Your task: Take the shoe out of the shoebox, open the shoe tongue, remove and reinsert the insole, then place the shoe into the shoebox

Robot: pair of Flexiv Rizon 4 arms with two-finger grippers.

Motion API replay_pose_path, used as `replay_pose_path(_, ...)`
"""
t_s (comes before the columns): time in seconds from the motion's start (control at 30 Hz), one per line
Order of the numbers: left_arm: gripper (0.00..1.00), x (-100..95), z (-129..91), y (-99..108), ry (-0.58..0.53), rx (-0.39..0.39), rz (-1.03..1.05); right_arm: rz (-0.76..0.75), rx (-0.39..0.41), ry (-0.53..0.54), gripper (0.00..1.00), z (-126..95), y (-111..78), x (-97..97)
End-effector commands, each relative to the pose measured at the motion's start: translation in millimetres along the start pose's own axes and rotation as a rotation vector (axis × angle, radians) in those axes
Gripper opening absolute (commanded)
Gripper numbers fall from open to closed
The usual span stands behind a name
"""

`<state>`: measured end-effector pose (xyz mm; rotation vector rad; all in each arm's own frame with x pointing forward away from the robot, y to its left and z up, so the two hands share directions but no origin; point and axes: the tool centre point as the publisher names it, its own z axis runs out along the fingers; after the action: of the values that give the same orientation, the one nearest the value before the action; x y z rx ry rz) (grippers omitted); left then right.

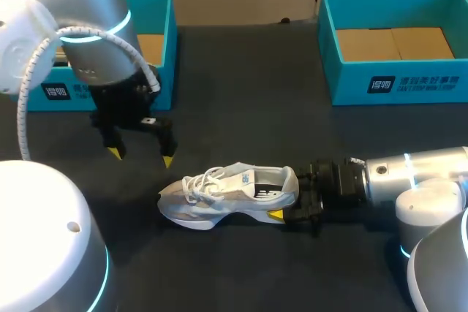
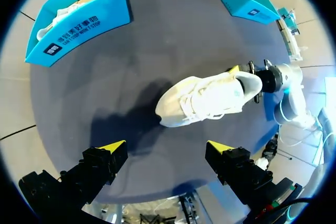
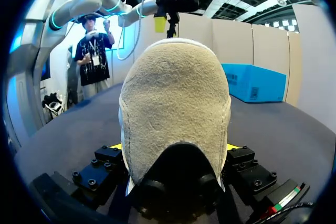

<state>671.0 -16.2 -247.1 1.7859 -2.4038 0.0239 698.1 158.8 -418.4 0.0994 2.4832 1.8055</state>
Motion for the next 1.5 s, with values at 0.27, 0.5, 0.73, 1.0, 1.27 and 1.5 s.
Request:
replay_pose_path(0.27,1.0,3.4,0.8,-7.6,-0.007,-0.016,0.0,0.0,0.005,-0.001,0.0,0.9,1.3,1.2)
replay_pose_path(0.5,1.0,19.1,5.7,-16.5,0.004,-0.045,-0.019,0.0,0.005,-0.001,0.0,0.9,1.3,1.2)
replay_pose_path(0.73,1.0,53.6,15.0,-29.0,-0.003,-0.081,-0.041,0.0,0.005,-0.001,0.0,0.9,1.3,1.2)
replay_pose_path(1.0,1.0,67.4,17.2,-31.9,-0.009,-0.092,-0.045,0.0,0.005,-0.001,0.0,0.9,1.3,1.2)
replay_pose_path(1.27,1.0,67.4,17.2,-31.9,-0.009,-0.092,-0.045,0.0,0.005,-0.001,0.0,0.9,1.3,1.2)
replay_pose_path(1.5,1.0,134.0,49.4,-49.3,-0.107,-0.15,-0.102,0.0,0.005,-0.001,0.0,0.9,1.3,1.2)
